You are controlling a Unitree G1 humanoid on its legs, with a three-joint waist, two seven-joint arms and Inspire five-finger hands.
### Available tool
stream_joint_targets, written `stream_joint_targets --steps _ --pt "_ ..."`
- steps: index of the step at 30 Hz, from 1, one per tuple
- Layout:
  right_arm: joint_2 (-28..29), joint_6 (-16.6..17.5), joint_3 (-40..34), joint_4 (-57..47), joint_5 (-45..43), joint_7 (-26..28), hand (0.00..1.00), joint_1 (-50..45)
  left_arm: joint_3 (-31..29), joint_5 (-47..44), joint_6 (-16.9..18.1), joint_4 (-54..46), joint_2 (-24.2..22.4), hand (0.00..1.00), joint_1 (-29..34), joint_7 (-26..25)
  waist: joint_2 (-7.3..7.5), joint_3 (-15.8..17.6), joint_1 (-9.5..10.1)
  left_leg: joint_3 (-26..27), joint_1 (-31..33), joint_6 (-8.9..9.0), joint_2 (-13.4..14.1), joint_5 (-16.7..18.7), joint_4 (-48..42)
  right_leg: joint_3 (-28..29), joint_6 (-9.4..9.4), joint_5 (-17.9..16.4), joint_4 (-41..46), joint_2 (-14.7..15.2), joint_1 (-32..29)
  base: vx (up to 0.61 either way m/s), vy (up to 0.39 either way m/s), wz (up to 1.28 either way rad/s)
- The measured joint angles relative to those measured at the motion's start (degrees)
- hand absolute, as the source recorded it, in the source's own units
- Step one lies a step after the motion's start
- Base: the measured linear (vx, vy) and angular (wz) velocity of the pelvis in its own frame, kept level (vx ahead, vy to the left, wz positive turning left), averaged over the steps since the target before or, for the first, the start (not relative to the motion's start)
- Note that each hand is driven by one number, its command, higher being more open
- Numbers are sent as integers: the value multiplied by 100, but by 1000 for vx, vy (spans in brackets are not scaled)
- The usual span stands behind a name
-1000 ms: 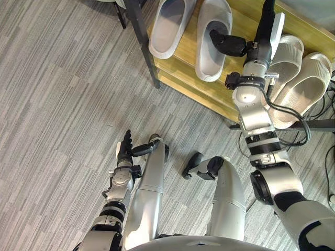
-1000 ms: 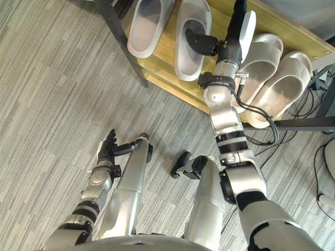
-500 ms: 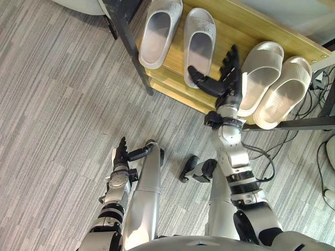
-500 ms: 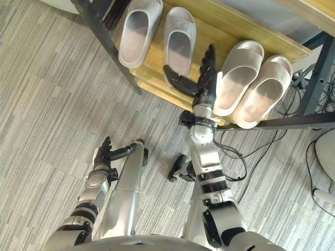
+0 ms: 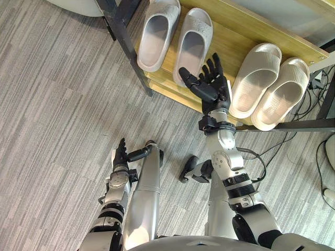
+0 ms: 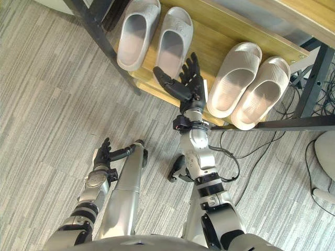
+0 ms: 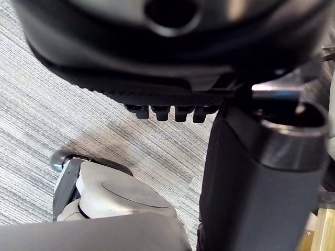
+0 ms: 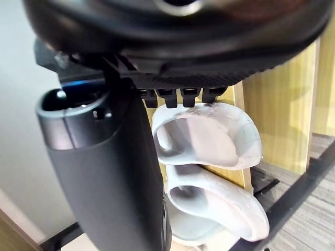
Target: Organize the slippers on the shoe rack
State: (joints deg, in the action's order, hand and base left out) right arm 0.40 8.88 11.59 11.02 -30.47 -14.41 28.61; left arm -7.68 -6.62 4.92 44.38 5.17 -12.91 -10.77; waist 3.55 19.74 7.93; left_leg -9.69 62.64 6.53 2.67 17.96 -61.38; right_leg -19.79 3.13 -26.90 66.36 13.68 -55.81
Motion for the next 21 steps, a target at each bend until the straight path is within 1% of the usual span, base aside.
stream_joint_targets --steps 2,10,13,21 --pt "6 12 148 10 -107 12 100 256 -4 0 1 2 -6 100 -13 1 2 14 26 -3 8 0 -3 0 -1 -8 -24 -9 0 3 0 -27 54 1" --pt "-107 23 137 137 -203 -12 100 402 -5 -1 5 42 -7 100 -65 -14 -15 50 30 -22 8 20 -22 -15 33 -31 -14 -6 4 22 3 -16 42 2" --pt "-185 26 135 200 -334 -22 100 497 -6 -2 6 101 -17 100 -119 -14 -40 70 30 -50 9 43 -44 -63 82 -60 -20 -10 6 45 3 -29 32 6" --pt "-313 25 85 243 -329 -63 100 650 -50 -10 17 101 -62 100 -157 5 -99 165 36 -119 10 107 -57 -158 155 -138 -16 -10 24 69 8 -31 23 4"
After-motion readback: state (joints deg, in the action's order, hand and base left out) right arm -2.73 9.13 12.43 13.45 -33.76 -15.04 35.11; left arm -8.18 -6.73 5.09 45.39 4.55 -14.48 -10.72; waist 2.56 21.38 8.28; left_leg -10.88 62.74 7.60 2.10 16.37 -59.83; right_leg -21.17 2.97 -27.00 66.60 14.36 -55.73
